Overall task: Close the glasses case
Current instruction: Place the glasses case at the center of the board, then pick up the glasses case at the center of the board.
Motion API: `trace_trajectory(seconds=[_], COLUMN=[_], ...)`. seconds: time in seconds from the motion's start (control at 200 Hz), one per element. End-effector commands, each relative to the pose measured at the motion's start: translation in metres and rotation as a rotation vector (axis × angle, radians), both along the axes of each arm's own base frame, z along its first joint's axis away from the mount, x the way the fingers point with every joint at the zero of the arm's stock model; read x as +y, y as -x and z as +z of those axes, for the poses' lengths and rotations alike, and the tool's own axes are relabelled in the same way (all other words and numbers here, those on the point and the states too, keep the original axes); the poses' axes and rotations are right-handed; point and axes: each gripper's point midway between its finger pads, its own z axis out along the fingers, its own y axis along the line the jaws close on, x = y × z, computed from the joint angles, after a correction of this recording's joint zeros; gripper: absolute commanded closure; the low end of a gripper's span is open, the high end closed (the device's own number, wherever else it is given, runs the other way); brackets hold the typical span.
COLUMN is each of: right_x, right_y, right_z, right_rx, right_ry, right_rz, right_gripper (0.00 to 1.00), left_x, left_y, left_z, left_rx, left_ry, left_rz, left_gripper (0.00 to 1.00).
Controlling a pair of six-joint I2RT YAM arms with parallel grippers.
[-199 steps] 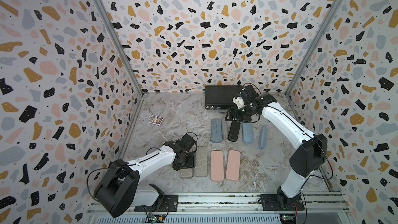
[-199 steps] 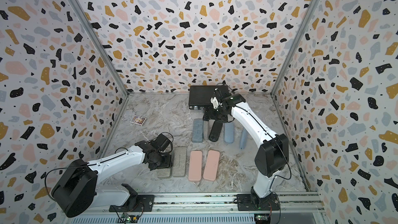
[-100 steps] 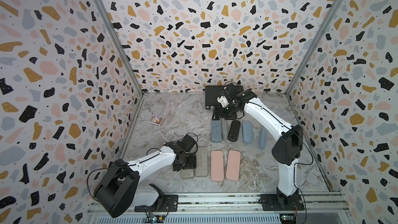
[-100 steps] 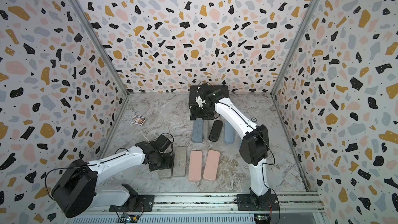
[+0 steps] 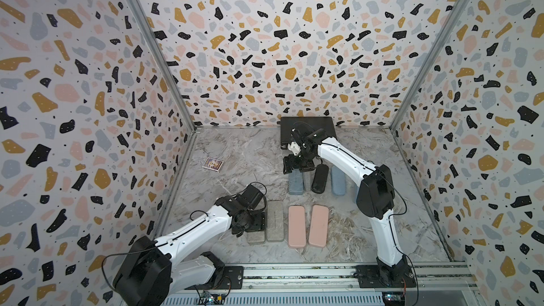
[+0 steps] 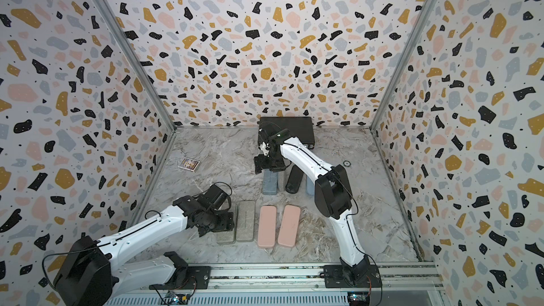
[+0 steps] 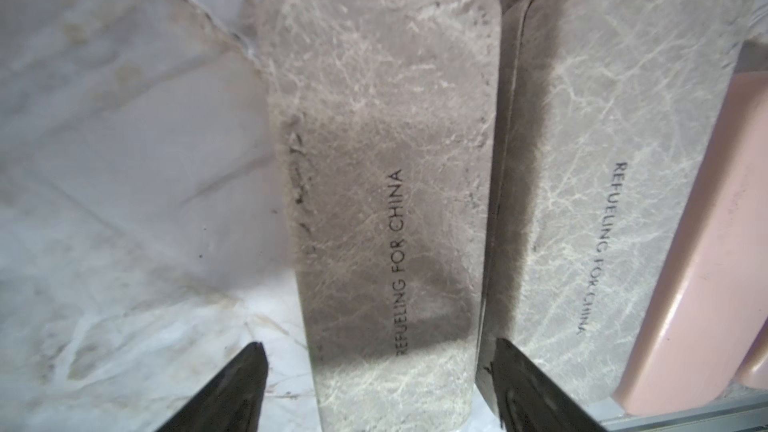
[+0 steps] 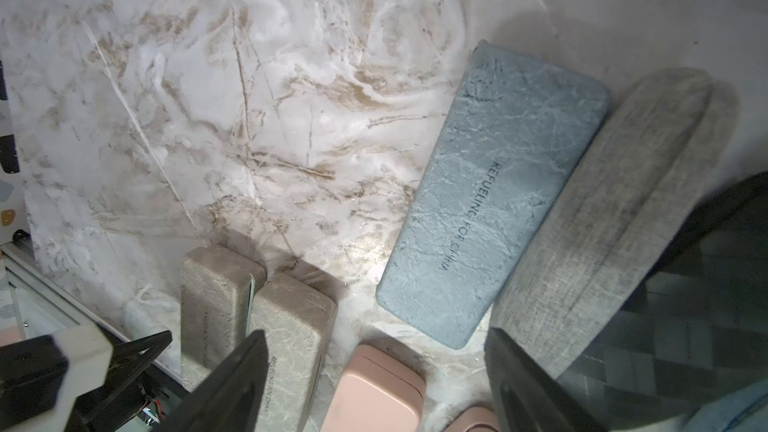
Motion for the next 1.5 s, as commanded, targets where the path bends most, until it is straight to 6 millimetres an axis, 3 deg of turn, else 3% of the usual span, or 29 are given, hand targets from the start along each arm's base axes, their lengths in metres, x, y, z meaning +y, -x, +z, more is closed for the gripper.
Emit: trace_trajectory(seconds=[0.0, 0.19, 0.671, 0.986, 1.497], right_x=[-0.003, -0.020, -0.025, -0.026, -0.017], right_y=[0.005, 0.009, 0.017, 0.013, -0.002], right_z=[0.003, -0.022, -0.063, -0.059, -0.077], right_rx=[0.006, 0.032, 0.107, 0.089, 0.103], right_ry=[0.017, 0.116, 0.160, 0.168, 0.196], right_rz=[-0.006, -0.034, -0.055, -0.067, -0.073], right_gripper=[0.17, 0.16, 0.15, 0.15, 0.14], left_x=[0.000, 0.001, 0.006, 0.006, 0.008], left_y=[-0.005, -0.006, -0.004, -0.003, -0.001], left_z=[0.012, 0.018, 0.019, 0.016, 0.019], left_rx=[-0.025, -0.044, -0.049, -0.046, -0.053], left_ry=[-0.005, 0.002, -0.011, -0.012, -0.015], left_rz=[0.014, 0.016, 0.023, 0.020, 0.016], left_gripper=[0.15, 0.15, 0.14, 0.13, 0.13])
